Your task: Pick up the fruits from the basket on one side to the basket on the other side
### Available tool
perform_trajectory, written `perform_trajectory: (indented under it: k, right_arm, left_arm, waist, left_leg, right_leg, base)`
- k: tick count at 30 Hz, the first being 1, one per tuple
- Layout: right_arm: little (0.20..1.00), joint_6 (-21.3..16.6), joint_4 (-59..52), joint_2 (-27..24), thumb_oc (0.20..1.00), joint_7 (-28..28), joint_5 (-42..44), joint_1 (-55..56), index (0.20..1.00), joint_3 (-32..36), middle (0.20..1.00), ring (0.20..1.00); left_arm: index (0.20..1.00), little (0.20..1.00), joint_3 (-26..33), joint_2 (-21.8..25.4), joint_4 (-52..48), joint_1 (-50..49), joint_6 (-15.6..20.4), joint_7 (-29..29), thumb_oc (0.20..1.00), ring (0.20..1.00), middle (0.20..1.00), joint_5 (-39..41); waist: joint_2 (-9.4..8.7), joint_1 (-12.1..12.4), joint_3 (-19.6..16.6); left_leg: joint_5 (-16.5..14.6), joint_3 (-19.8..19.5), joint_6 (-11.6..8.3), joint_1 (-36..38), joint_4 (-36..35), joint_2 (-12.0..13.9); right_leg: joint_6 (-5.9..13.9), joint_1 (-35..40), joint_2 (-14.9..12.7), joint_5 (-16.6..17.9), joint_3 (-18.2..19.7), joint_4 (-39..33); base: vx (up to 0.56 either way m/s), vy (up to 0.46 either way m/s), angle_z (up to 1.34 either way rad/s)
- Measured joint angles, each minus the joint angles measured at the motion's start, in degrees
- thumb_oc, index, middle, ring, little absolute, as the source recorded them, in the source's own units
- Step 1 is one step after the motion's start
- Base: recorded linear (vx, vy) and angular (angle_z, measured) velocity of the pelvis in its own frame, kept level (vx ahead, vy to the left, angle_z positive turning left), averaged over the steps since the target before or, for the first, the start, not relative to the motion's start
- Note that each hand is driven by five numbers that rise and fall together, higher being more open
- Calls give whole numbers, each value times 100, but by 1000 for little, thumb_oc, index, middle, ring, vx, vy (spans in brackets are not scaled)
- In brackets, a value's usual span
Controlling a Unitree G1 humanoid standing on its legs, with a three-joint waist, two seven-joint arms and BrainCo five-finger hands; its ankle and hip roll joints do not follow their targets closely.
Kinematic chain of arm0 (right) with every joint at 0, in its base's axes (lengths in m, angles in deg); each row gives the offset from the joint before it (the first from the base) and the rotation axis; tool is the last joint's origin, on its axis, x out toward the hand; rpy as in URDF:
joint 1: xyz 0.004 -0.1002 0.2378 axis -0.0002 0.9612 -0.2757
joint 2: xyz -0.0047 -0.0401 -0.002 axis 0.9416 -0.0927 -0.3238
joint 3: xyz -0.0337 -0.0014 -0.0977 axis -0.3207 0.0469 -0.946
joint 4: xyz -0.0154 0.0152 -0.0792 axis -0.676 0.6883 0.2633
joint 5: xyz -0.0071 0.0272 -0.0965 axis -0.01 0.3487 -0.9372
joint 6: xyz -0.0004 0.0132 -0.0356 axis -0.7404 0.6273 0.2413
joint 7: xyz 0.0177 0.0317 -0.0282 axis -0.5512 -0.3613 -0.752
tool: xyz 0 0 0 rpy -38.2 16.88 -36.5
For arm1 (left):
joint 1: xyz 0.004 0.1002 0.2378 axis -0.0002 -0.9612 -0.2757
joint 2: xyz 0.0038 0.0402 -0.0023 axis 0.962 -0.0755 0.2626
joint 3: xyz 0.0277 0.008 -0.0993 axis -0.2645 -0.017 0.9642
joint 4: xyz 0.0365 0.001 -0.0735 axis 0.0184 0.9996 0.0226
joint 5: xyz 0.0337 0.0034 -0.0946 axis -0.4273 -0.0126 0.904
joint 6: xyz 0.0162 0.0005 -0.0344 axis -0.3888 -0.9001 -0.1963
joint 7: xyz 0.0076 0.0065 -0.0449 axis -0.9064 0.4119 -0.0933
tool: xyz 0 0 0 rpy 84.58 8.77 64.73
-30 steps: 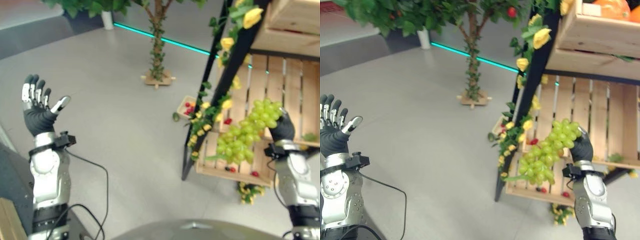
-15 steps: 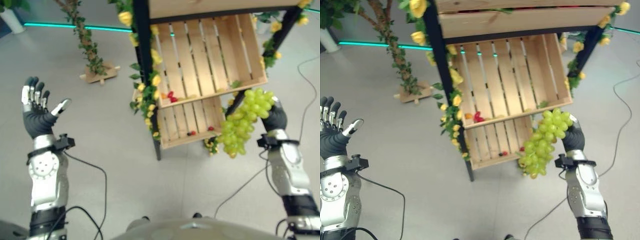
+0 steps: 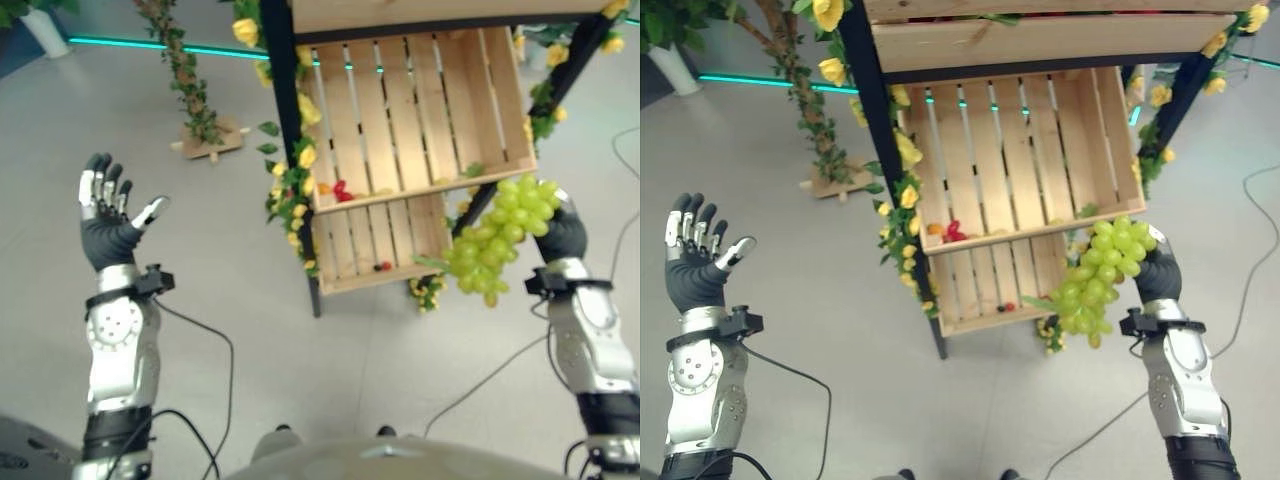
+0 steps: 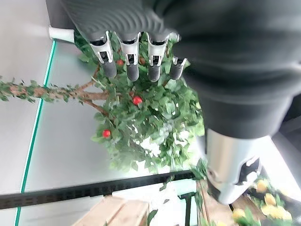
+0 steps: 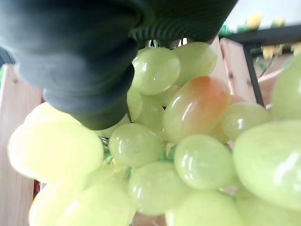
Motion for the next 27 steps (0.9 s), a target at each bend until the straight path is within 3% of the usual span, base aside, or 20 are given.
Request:
perform_trajectory:
  k: [8,20,27]
  right_arm:
    - [200,5,-19,214,200,17,-39,-80,200,-318,200,200]
    - [200,4,2,205,200,322,-230,-724,200,-561,200,200]
    - [200,-1,41,-105,200,556,-230,-1390,200,-745,200,200]
  left_arm:
    - [1000,1000,-3,14,0,-30,-28,7,1000,1000,1000,-1]
    - [1000,1000,-58,15,3,-97,-65,3,1000,1000,1000,1]
    - [1000,1000,-273,25,5,-131,-173,58,1000,1000,1000,2]
  waist:
    - [-116,125,-104]
    - [-155,203,-261]
    - [-174,317,-323]
  left_leg:
    - [36,21,57,207,-263,-242]
    - [40,-1,61,412,-386,-251]
    - [44,-20,64,409,-386,-260]
  right_leg:
    - [171,39,-194,115,150,-66]
    - [201,379,-118,263,129,-464]
    - [203,460,-97,346,92,-631]
  base:
    - [52,43,-7]
    - [32,17,1]
    - [12,-8,2]
